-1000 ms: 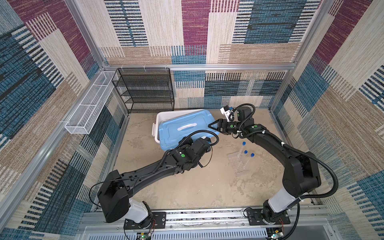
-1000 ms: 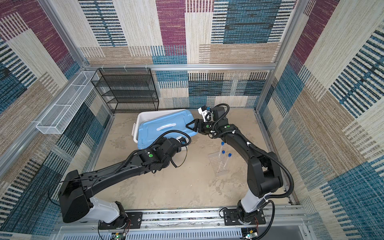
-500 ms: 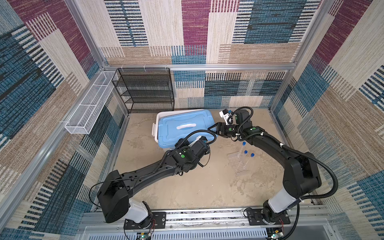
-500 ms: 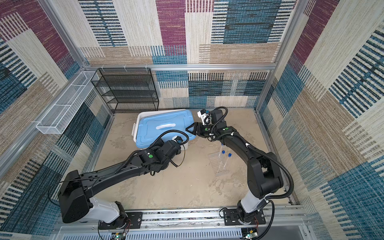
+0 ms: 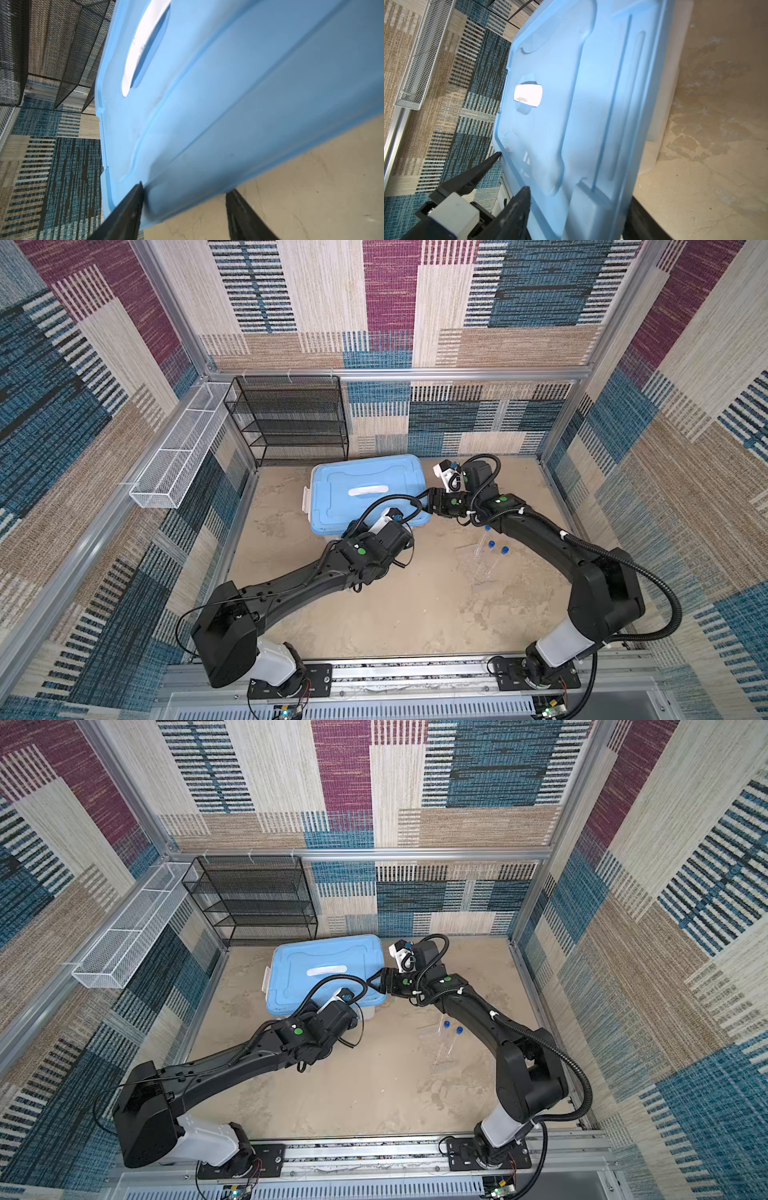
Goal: Organize the chemistry lab equipment
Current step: 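Lower the blue lid flat onto the white tub with both grippers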
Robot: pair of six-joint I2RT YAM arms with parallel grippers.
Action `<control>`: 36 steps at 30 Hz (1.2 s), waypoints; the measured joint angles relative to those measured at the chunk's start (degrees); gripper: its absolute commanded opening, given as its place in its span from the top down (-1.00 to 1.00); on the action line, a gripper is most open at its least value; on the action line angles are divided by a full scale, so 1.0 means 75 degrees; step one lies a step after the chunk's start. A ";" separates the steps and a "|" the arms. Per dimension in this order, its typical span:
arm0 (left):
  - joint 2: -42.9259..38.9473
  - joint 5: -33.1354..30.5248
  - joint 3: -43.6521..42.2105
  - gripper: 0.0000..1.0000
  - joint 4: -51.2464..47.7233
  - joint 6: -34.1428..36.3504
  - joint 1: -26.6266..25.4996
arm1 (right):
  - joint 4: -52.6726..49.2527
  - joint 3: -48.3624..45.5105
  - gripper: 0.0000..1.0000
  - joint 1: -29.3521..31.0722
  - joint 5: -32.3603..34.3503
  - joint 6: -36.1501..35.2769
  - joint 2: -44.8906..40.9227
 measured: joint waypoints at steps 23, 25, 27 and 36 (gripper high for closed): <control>-0.0469 0.0554 0.0306 -0.30 -0.0463 -0.0766 0.0600 | -0.0373 0.0743 -0.27 0.0163 0.1049 -0.0350 0.0562; -0.0519 0.0615 0.0309 -0.29 -0.0460 -0.0766 0.0618 | -0.0367 0.0851 -0.23 0.0163 0.1224 -0.0431 0.0667; -0.0513 0.0688 0.0364 -0.30 -0.0460 -0.0766 0.0621 | -0.0361 0.0877 -0.23 0.0163 0.1480 -0.0443 0.0731; -0.0781 0.1454 0.0460 -0.28 -0.0466 -0.0979 0.1122 | -0.0096 0.0848 -0.23 0.0070 0.1775 -0.0490 0.0475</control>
